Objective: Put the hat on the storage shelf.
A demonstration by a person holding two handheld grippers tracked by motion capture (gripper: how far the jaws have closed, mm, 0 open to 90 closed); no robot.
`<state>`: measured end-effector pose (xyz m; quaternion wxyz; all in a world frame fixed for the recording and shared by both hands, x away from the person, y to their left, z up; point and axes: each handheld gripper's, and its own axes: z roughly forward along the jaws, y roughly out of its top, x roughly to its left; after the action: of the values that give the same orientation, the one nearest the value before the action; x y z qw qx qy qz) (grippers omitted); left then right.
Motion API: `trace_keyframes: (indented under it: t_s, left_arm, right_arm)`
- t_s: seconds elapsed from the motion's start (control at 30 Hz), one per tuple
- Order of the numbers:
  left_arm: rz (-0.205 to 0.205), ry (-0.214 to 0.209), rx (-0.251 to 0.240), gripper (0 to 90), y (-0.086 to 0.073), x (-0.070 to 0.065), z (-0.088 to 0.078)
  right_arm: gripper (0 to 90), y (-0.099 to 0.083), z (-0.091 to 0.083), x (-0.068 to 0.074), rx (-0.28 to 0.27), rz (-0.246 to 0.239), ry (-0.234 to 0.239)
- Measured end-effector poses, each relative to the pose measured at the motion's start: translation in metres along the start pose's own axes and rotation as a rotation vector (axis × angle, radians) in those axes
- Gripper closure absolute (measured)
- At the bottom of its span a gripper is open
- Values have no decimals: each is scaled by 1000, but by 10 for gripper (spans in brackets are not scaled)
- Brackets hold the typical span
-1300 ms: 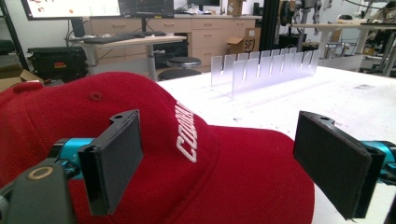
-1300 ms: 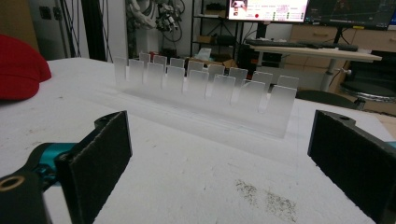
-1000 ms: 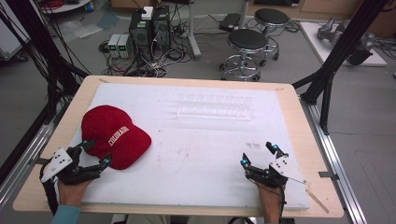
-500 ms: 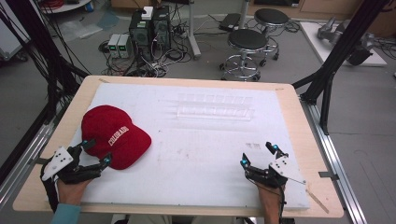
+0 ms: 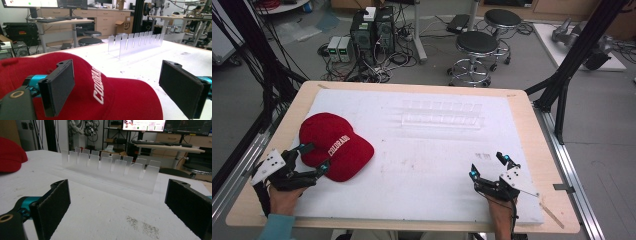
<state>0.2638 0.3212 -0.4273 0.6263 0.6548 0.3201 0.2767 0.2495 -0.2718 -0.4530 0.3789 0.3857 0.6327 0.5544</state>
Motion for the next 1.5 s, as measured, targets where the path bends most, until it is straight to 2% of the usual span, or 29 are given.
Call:
trace_keyframes:
  t_s: [0.17,0.33,0.47,0.6,0.77,0.93,1.03,1.17,1.3,1.5]
  left_arm:
    - [-10,-36,34,122,14,15,-5]
    - [-12,-36,62,113,27,31,-11]
    - [0,-46,105,109,39,47,-13]
    - [20,-76,158,109,49,63,-12]
    - [26,-87,185,109,59,85,-13]
    - [5,-73,216,109,62,106,-10]
    - [-9,-65,233,109,62,114,-8]
    - [-17,-69,254,109,59,119,-2]
    - [-13,-83,304,109,51,125,5]
    - [-40,-104,376,109,40,130,17]
  right_arm:
    - [51,0,1,0,8,-6,0]
    - [51,1,2,1,16,-19,-2]
    - [51,1,2,2,23,-20,-4]
    - [51,1,3,2,30,-21,-4]
    - [50,1,3,2,32,-27,-5]
    - [51,1,3,3,38,-25,-6]
    - [51,1,4,3,42,-27,-5]
    - [51,2,4,3,44,-37,-8]
    - [51,2,5,3,49,-39,-8]
    - [51,2,5,4,49,-44,-9]
